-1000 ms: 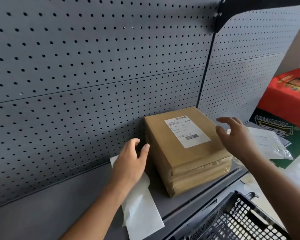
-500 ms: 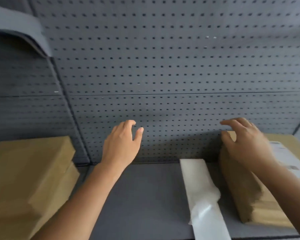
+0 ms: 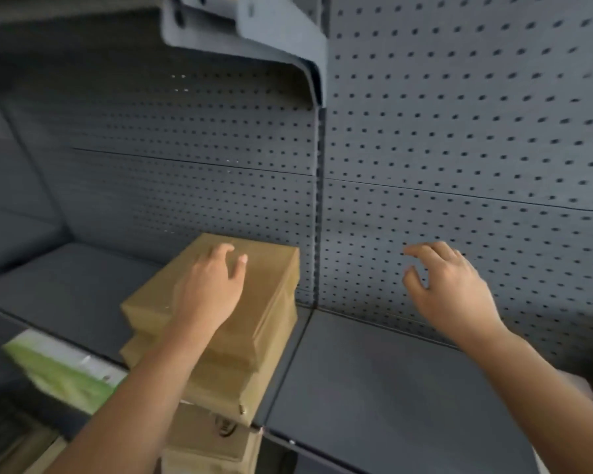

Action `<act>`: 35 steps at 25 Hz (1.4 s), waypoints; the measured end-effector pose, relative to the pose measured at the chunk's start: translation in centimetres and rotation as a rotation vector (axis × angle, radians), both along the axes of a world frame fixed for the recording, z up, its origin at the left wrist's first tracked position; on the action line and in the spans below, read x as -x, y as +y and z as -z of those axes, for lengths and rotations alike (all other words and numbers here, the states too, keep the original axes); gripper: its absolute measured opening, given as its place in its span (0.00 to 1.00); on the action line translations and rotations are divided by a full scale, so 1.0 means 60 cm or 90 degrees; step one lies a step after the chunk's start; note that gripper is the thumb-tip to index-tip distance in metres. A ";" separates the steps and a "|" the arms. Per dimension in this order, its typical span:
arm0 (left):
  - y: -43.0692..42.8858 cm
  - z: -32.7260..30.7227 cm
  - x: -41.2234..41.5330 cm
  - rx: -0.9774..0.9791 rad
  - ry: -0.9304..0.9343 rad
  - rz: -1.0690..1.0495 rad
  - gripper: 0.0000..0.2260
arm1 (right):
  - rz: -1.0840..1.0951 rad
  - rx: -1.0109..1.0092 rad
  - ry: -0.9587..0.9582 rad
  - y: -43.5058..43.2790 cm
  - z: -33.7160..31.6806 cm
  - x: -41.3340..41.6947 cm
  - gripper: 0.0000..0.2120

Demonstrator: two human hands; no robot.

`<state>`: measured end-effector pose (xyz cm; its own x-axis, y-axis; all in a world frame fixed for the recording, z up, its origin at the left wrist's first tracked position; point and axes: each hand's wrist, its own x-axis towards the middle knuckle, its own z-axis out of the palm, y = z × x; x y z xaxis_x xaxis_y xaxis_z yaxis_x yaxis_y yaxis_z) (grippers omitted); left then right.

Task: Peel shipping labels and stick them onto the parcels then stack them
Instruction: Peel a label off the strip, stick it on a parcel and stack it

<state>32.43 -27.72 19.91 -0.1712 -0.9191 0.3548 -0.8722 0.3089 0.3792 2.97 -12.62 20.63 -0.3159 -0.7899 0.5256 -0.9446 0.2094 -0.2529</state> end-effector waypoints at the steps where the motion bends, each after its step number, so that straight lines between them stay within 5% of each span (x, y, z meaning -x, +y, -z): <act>1: -0.011 0.007 -0.032 -0.006 -0.001 -0.024 0.22 | -0.023 -0.009 -0.015 -0.021 0.006 -0.027 0.15; 8: -0.079 0.066 -0.211 -0.132 0.079 -0.141 0.24 | -0.139 -0.096 -0.337 -0.135 0.056 -0.195 0.21; 16: -0.079 0.080 -0.237 -0.330 0.479 -0.159 0.22 | -0.125 -0.170 -0.892 -0.184 0.115 -0.301 0.30; 21: -0.036 0.073 -0.216 -0.307 0.492 -0.128 0.17 | -0.098 -0.102 -0.954 -0.163 0.101 -0.292 0.13; 35: 0.145 0.092 0.088 -0.377 0.412 0.201 0.11 | 0.111 0.084 -0.879 0.141 0.091 -0.010 0.13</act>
<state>27.16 -19.00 14.42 -0.3771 -0.9252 -0.0427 -0.3440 0.0970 0.9340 3.57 -4.19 15.17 -0.7211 -0.6572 -0.2195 0.1154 0.1985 -0.9733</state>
